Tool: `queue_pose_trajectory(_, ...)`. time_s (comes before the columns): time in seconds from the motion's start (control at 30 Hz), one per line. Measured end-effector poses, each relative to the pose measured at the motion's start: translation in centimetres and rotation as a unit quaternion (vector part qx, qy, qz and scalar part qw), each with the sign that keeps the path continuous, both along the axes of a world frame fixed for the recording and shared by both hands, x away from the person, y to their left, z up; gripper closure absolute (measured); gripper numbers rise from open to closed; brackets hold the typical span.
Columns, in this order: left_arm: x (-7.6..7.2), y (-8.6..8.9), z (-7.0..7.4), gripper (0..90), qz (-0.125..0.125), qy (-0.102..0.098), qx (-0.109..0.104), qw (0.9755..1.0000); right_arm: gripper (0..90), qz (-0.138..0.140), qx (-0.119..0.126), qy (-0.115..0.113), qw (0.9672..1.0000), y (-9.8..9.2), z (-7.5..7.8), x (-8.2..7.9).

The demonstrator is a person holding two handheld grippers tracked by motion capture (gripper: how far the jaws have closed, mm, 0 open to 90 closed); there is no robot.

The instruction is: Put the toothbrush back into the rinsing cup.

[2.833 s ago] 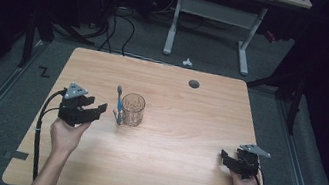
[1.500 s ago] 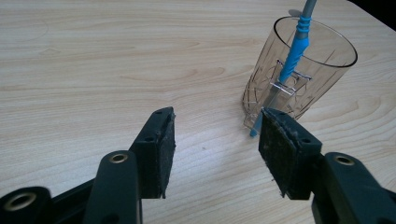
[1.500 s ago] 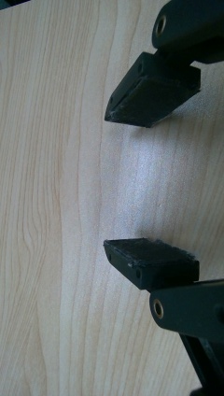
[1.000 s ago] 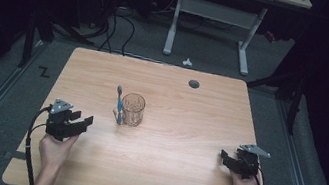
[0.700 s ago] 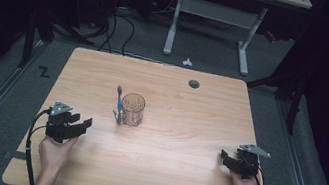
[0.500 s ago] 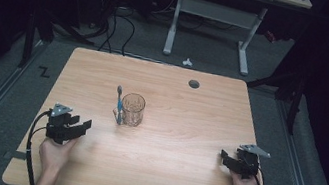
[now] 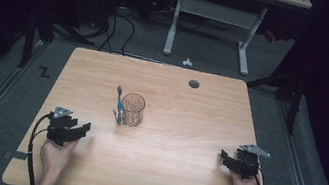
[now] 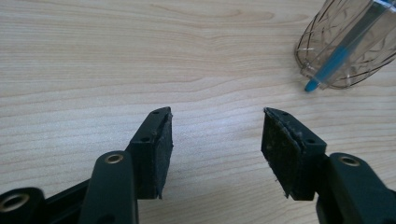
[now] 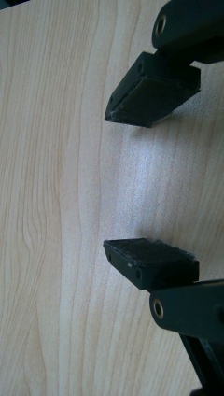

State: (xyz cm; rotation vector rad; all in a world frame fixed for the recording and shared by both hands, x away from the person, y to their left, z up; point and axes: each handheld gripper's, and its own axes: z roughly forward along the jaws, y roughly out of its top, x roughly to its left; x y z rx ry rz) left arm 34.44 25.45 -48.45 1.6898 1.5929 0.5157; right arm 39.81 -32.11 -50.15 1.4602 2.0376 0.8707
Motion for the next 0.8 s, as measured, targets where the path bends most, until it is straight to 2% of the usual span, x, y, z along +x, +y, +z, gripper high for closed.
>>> queue_pose_trajectory(0.17,0.2,-0.2,-0.5,43.2,0.002,0.008,0.022,0.9997,32.7,0.000,0.000,0.000,1.0000,0.0,0.0,0.0)
queue_pose_trajectory(0.3,0.3,-0.6,-0.7,43.1,0.001,0.008,0.040,0.9992,32.7,0.000,0.000,0.000,1.0000,0.0,0.0,0.0)
queue_pose_trajectory(0.8,0.6,-1.5,-1.6,42.7,0.002,0.003,0.085,0.9963,32.7,0.000,0.002,0.001,1.0000,0.0,0.0,0.0)
